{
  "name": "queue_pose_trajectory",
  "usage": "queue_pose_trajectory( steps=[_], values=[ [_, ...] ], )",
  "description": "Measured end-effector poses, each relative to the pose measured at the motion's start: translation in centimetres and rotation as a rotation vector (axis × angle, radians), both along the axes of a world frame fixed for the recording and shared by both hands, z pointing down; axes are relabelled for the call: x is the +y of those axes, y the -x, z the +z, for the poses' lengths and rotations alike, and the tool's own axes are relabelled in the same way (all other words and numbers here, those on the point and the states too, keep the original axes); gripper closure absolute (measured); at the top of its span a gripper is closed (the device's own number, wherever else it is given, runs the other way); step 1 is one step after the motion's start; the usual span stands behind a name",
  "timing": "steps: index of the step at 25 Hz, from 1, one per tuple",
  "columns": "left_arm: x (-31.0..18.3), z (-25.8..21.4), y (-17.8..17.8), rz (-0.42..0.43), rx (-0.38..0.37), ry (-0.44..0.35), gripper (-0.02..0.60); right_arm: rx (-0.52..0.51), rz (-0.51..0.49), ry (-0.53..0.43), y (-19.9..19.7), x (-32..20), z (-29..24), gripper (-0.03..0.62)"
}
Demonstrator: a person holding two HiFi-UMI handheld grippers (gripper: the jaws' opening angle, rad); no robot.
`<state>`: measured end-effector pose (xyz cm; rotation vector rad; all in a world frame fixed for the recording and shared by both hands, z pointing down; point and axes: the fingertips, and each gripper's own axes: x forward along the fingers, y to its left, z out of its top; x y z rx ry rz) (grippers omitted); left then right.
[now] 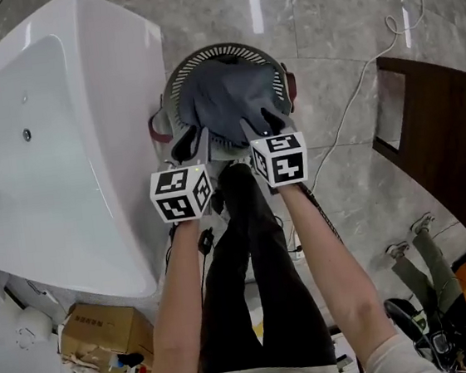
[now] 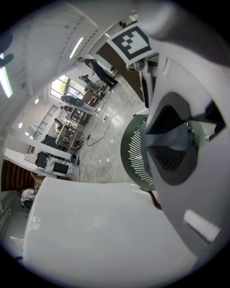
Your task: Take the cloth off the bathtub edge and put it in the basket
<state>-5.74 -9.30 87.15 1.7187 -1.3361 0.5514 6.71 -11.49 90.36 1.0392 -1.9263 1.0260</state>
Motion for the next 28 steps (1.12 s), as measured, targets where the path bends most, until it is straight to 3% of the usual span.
queue_pose_trajectory(
  steps=[6, 11, 14, 20, 28],
  values=[
    [3.1, -5.8, -1.4, 0.019, 0.023, -0.054, 0.439, 0.018, -0.049, -0.060, -0.5, 3.6, -6.4, 0.418],
    [7.3, -12.6, -2.1, 0.051, 0.034, -0.081, 0.439, -0.021, -0.014, -0.101, -1.7, 8.6, -14.3, 0.418],
    [10.6, -17.0, -2.5, 0.041, 0.063, -0.081, 0.439, -0.051, -0.003, -0.118, -2.5, 12.4, -19.3, 0.417],
    [12.4, -25.4, -1.5, 0.015, 0.074, -0.175, 0.439, -0.110, 0.014, -0.203, -2.5, 15.0, -27.5, 0.416],
    [18.1, -32.0, -0.5, -0.018, 0.107, -0.204, 0.439, -0.195, 0.041, -0.225, -0.8, 19.4, -35.3, 0.416]
  ],
)
